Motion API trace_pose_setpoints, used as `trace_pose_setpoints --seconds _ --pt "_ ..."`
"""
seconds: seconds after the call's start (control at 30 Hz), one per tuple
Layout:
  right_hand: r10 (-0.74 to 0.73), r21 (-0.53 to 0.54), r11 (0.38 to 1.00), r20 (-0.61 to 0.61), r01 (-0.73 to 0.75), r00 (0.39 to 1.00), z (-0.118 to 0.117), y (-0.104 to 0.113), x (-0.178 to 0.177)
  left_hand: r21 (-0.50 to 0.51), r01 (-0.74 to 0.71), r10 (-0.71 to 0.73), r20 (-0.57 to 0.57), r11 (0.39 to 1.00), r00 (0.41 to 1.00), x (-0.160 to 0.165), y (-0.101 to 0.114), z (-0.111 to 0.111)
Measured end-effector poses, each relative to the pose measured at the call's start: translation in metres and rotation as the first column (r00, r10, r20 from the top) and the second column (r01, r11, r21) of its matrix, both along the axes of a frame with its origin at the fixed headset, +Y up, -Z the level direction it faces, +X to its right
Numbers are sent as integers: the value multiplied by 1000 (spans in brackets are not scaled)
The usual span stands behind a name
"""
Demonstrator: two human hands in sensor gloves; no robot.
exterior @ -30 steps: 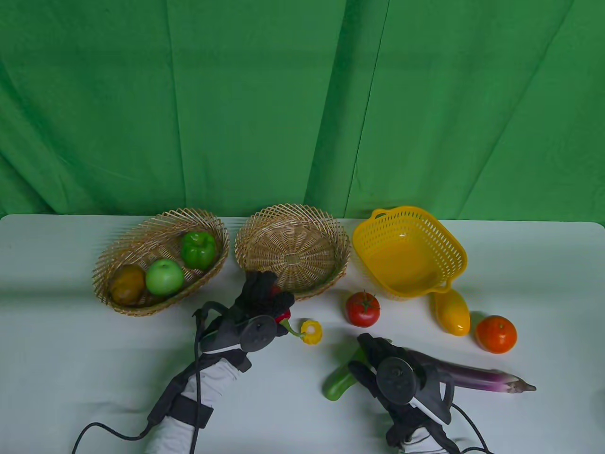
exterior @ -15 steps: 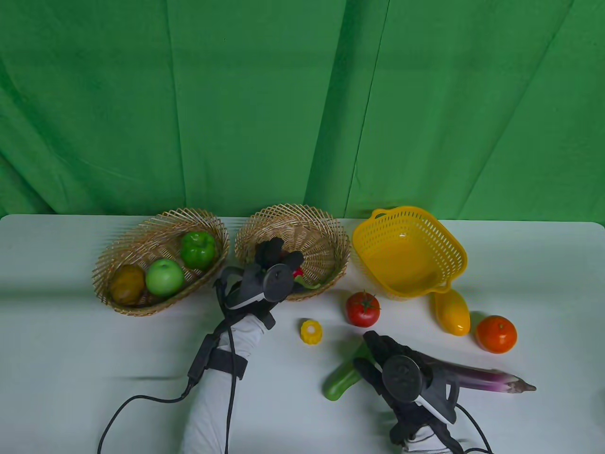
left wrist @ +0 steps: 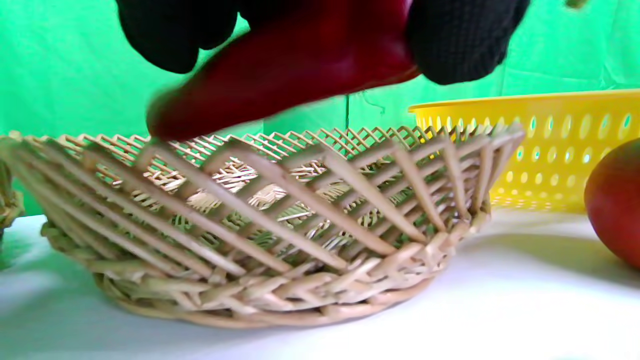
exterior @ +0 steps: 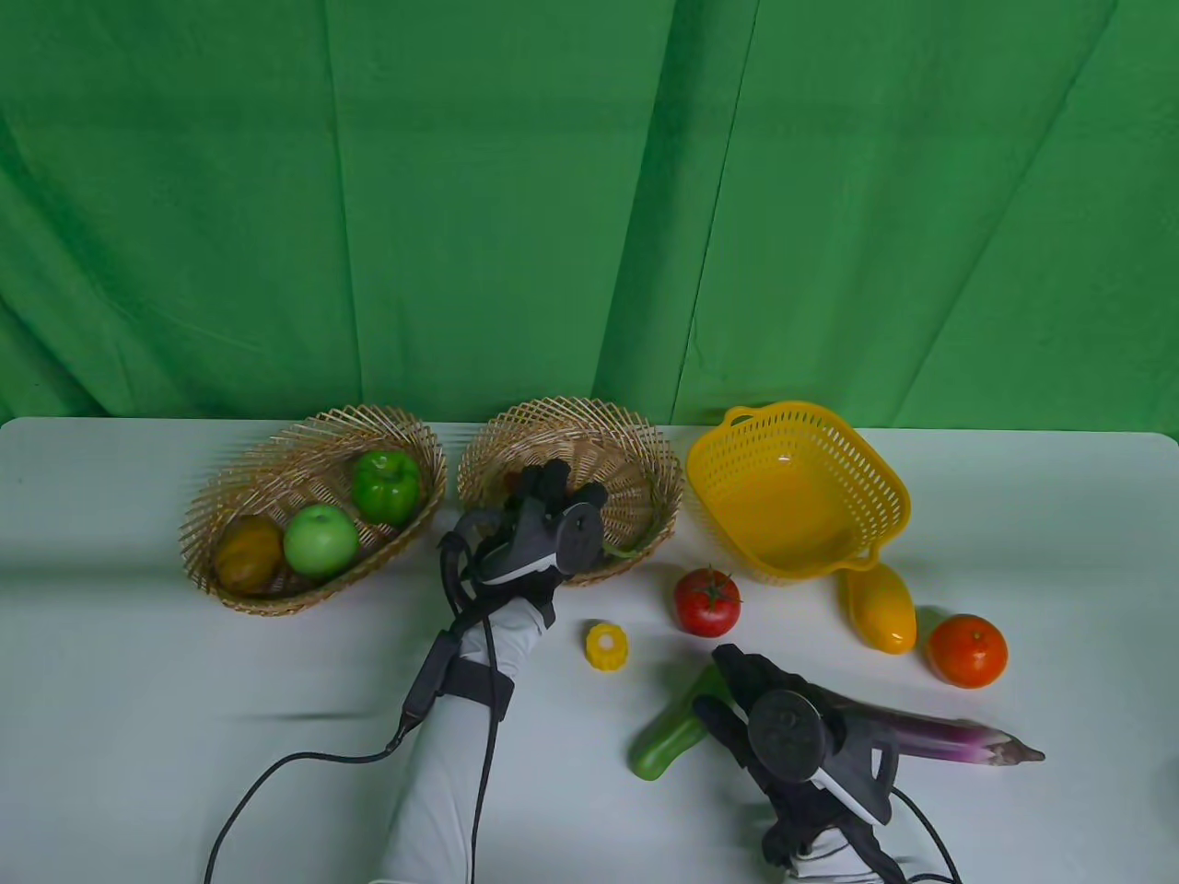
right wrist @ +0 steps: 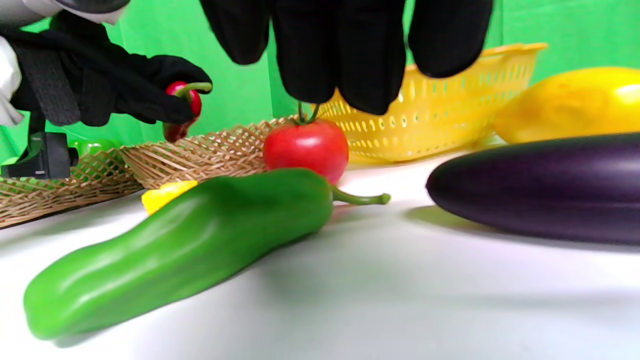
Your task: Place 10 objects into 3 containers, with green background
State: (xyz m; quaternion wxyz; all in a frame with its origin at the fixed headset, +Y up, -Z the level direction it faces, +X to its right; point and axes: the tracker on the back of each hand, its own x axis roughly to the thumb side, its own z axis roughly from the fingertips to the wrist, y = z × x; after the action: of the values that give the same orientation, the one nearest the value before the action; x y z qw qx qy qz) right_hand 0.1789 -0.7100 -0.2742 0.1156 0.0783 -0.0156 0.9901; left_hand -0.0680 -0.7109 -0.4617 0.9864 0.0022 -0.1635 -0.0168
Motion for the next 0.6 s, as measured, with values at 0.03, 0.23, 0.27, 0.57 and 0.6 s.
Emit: trace_pose_setpoints --seconds 0.03,0.23,0.27,0.57,0.6 --pt "-2 1 1000 0 2 1000 0 0 0 -18 10 -10 -10 1000 1000 0 2 0" --pt "-11 1 1000 -2 11 1000 0 0 1 -27 31 -31 -2 999 1000 0 6 5" --pt "-12 3 1000 -2 12 1000 0 0 1 -23 28 -28 1 999 1000 -1 6 7" --pt "-24 4 1000 -9 24 1000 -1 0 0 45 -38 35 63 998 997 -10 19 30" --pt "-24 3 1000 -10 24 1000 -1 0 0 51 -46 42 70 998 997 -11 21 33"
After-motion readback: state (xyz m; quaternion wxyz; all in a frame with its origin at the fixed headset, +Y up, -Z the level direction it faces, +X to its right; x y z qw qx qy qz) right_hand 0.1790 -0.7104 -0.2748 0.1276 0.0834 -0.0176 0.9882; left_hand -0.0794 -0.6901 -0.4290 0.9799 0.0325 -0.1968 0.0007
